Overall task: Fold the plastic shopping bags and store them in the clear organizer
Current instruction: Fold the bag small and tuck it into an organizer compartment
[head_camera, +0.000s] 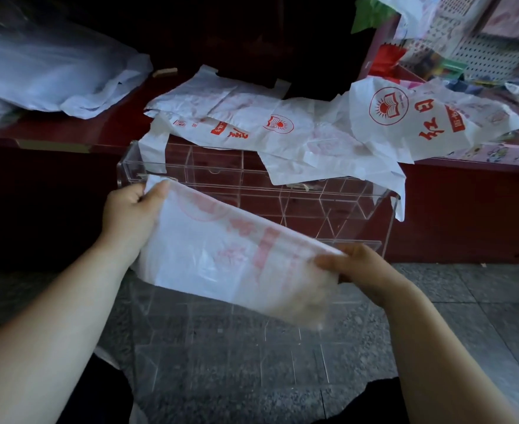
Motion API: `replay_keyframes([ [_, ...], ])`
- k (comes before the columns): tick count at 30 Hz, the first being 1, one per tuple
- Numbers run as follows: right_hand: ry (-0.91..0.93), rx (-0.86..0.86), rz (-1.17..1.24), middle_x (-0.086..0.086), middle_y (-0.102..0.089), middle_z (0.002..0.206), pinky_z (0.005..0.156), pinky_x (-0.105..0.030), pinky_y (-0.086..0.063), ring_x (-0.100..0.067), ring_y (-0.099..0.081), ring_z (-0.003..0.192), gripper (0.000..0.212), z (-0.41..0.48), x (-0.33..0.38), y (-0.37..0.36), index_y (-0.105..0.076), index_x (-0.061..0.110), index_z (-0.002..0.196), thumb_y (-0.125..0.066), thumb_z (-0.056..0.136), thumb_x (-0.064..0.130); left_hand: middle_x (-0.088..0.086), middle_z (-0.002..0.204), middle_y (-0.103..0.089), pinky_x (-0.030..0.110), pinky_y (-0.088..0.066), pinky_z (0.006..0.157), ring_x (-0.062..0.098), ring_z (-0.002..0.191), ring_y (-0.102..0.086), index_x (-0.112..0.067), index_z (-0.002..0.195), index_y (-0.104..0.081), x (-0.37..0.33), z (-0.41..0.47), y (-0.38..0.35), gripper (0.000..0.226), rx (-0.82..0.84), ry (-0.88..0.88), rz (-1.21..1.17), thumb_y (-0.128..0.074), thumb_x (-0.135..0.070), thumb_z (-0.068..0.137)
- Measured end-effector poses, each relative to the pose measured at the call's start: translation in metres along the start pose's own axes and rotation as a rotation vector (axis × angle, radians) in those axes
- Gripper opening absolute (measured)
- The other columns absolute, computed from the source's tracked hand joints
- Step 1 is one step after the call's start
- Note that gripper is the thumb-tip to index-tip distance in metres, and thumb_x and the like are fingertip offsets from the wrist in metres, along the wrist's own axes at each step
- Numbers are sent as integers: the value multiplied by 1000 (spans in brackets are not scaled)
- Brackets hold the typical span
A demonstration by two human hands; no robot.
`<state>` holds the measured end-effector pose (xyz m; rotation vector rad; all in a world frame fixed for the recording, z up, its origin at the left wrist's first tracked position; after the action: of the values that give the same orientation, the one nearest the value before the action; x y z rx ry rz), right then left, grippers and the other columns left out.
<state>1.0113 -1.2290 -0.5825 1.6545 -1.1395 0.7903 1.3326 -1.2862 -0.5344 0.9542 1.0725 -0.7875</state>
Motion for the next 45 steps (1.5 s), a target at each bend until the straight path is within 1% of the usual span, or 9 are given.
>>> replay_keyframes([
  [5,51,-220,421,6,-62,49,44,-17,-47,-7,-59,45,24,-3,7,27,-56,8,65,-53,89,5,-18,39,-49,14,-33,43,-1,43,-43,-10,60,-52,10,-5,1,32,21,95,-9,-56,-21,90],
  [7,110,-273,393,9,-55,43,39,-14,-41,-3,-51,39,29,-7,13,32,-54,11,61,-53,90,7,-10,82,-65,16,-39,65,3,76,-58,-4,94,-63,3,-8,1,15,33,45,139,-57,-17,89],
  [10,183,-292,310,8,-50,39,37,-13,-37,0,-45,35,37,-13,24,32,-55,18,53,-55,89,8,7,130,-46,24,-34,90,19,117,-47,-8,130,-47,-26,-18,-5,50,71,-173,287,-64,-11,83],
  [15,257,-152,227,7,-65,52,45,-13,-46,-1,-59,48,19,-18,44,14,-66,12,72,-56,87,6,-20,124,-39,17,-23,99,3,122,-37,-28,137,-33,-42,-71,-75,75,564,-370,338,-73,-24,74],
  [20,258,-89,216,5,-65,54,48,-16,-48,-4,-60,50,21,-21,50,5,-66,15,68,-58,85,7,-17,143,-33,22,-30,104,6,131,-36,-35,143,-19,-22,-115,-115,92,870,-298,543,-71,-49,68],
  [26,287,-102,247,5,-64,54,49,-15,-49,-4,-59,49,19,-21,55,8,-64,13,70,-56,86,8,-2,93,-63,29,-44,69,18,87,-60,-20,102,-59,-14,-114,-116,17,720,-302,630,-54,-28,88],
  [30,266,-145,291,7,-63,53,48,-16,-49,-3,-58,48,18,-18,52,14,-63,15,70,-57,86,7,-5,55,-40,22,-25,51,8,53,-39,-14,60,-47,6,-102,-119,33,809,-138,451,-51,-23,92],
  [39,141,16,-4,6,-69,61,55,-20,-54,-8,-66,57,5,-17,34,1,-66,16,75,-66,81,16,24,68,-60,36,-44,66,22,64,-52,1,65,-55,-5,-83,-106,40,742,-127,180,-48,-35,81],
  [45,157,-18,153,3,-69,59,52,-18,-52,-7,-65,55,15,-15,35,11,-64,8,72,-57,85,6,-11,67,-56,10,-37,61,-4,59,-51,-29,71,-46,-11,-60,-75,25,385,-145,91,-63,-18,84],
])
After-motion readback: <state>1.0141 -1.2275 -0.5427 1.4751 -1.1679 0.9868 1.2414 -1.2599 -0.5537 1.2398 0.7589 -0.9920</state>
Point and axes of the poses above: each hand's wrist, its own z-axis towards the middle knuckle, its own y-axis out of the back of the hand, x = y × z, the point moved 10 cm from there along z, towards the middle knuckle
